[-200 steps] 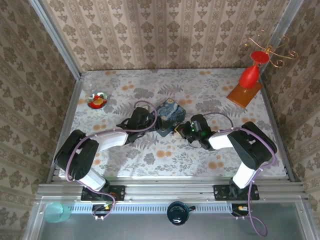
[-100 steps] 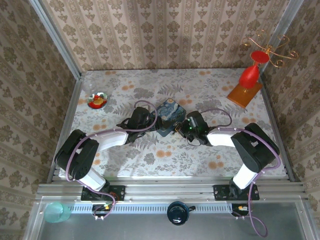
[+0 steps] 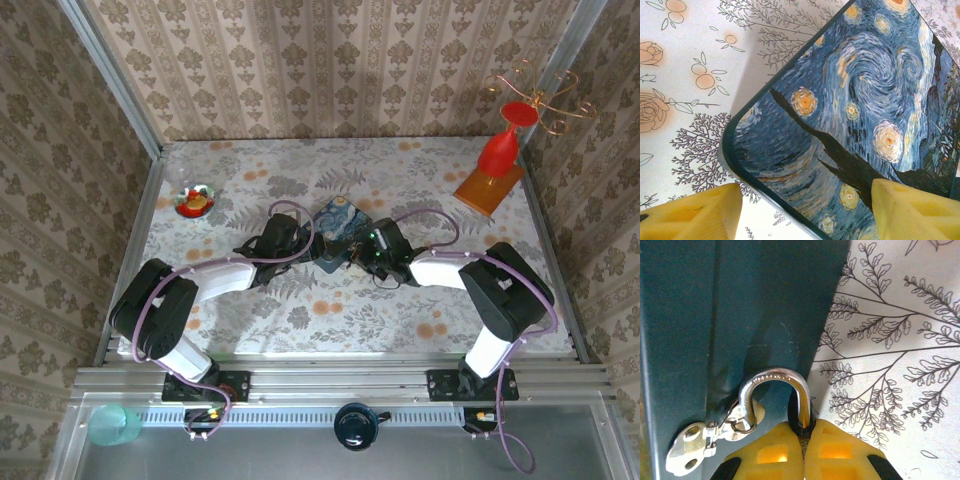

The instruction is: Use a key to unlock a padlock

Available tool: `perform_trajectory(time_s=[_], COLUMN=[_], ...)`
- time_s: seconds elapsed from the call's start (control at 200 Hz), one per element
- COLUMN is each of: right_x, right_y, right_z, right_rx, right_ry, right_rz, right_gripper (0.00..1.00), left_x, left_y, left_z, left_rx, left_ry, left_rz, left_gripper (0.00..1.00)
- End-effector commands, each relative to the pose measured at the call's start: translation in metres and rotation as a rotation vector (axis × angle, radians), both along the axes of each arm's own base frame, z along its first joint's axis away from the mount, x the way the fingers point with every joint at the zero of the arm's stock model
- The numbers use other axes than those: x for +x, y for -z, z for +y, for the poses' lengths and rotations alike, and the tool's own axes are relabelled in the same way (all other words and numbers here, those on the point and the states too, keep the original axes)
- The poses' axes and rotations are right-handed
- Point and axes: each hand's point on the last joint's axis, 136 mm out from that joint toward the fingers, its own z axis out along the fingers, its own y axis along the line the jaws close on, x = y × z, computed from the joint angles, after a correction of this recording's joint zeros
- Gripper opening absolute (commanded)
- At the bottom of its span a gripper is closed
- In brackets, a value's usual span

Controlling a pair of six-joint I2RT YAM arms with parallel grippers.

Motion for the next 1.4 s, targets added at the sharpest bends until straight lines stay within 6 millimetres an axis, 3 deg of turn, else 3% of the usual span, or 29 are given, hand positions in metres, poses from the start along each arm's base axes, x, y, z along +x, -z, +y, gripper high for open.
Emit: perform_trajectory(time_s=[0.0,0.19,0.325,0.465,0.62,0.7,1.0,1.11,1.175,1.395], right_x=[-0.001,0.012,0.012,0.000,-0.016,-0.017,-0.013,0.005,0.011,0.019], right_y=[0.000,-0.023,-0.028,-0.016,0.004,0.006,0.032,0.010,-0.002,-0.039], right_z=[-0.012,-0.014,-0.009,-0.012,-0.056,-0.065,-0.051,-0.035,-0.038,-0.039], right_rx=[0.105,0.354,0.369,0.206,-0.130,-0.222,-0.233,0.004,0.096,0.148], right_ry=[0.055,0.117,0.101,0.057,0.063,0.044,-0.041,-0.037,-0.008,-0.006], right_rz=[0.002,-0.039,-0.036,0.009,0.083,0.097,0.185,0.075,0.050,-0.051], right_gripper=[0.00,0.00,0.00,0.00,0.00,0.00,0.00,0.00,0.00,0.00], left_x=[-0.026,-0.026,-0.026,-0.025,-0.025,-0.025,-0.023,-0.024,-0.025,-0.026], left_y=[0.055,0.057,0.058,0.059,0.059,0.060,0.056,0.057,0.058,0.062], left_z=[0.034,0.035,0.034,0.034,0.034,0.034,0.024,0.024,0.025,0.026], left_rx=[0.190,0.194,0.195,0.198,0.200,0.200,0.198,0.206,0.212,0.214], left_ry=[-0.026,-0.030,-0.028,-0.027,-0.029,-0.028,-0.010,-0.008,-0.009,-0.013], left_rz=[0.153,0.155,0.158,0.159,0.160,0.163,0.155,0.157,0.158,0.165], left_gripper=[0.68,0.68,0.68,0.68,0.68,0.68,0.68,0.68,0.69,0.68])
